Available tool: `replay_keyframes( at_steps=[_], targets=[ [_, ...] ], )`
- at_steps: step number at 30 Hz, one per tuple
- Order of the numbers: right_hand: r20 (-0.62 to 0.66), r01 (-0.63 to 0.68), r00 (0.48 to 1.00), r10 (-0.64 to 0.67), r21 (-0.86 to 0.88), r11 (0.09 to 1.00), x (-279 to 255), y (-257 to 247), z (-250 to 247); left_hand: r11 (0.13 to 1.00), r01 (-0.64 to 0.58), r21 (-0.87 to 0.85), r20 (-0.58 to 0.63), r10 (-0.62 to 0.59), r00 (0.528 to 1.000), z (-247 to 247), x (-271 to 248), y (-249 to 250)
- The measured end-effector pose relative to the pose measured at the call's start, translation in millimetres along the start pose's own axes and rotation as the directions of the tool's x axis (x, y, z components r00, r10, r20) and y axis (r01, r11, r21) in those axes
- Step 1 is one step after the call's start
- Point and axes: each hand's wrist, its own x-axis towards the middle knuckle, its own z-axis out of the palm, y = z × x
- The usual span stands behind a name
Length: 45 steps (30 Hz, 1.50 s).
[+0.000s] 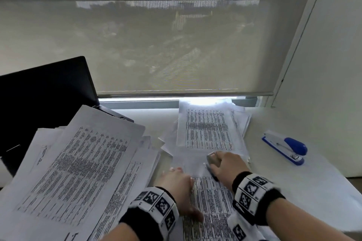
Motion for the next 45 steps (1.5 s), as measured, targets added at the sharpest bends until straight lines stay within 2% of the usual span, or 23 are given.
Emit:
replay_keyframes(
  at_steps=[7, 10, 16, 22, 28, 33, 35, 39, 45],
  targets=[
    [-0.168, -0.126, 0.974, 0.152, 0.157, 0.980, 27.5, -9.0, -8.7, 1.000, 0.002, 0.000, 0.006, -0.002, 1.000, 1.5, -1.7, -0.8],
    [-0.160, -0.106, 0.979, 0.127, 0.130, 0.986, 13.7, 13.0, -25.9, 1.000, 0.005, -0.009, 0.004, -0.005, 1.000, 1.3, -2.3, -1.1],
    [-0.026, -0.106, 0.994, 0.107, 0.031, 0.994, -32.5, 60.9, -29.8, 1.000, 0.016, 0.005, 0.003, -0.016, 1.000, -1.8, 3.0, -1.1],
    [-0.019, -0.115, 0.993, 0.115, 0.013, 0.993, -29.4, 51.7, -25.0, 1.000, 0.010, -0.029, -0.026, -0.011, 1.000, 2.5, 2.9, -0.9],
    [-0.068, -0.151, 0.985, 0.156, 0.074, 0.986, -8.9, 35.9, -16.0, 1.000, 0.027, -0.008, -0.011, -0.027, 1.000, 1.2, 1.7, 0.5],
    [-0.145, -0.271, 0.936, 0.320, 0.282, 0.920, 11.6, 23.4, -20.7, 0.999, 0.037, 0.014, -0.013, -0.037, 0.999, 0.8, -1.2, 2.5],
    [-0.151, -0.285, 0.929, 0.339, 0.293, 0.912, 15.2, 27.5, -25.0, 0.998, 0.056, 0.019, -0.010, -0.056, 0.998, -1.1, -3.9, 4.6],
    [-0.182, -0.247, 0.937, 0.297, 0.254, 0.935, -4.0, 46.2, -36.9, 0.989, 0.129, -0.069, -0.122, -0.137, 0.983, -13.9, 1.9, 4.0],
    [-0.211, -0.173, 0.942, 0.263, 0.367, 0.914, -57.6, 79.8, -45.5, 0.977, 0.160, 0.142, -0.234, -0.124, 0.964, -23.3, 8.9, 16.4]
  ],
)
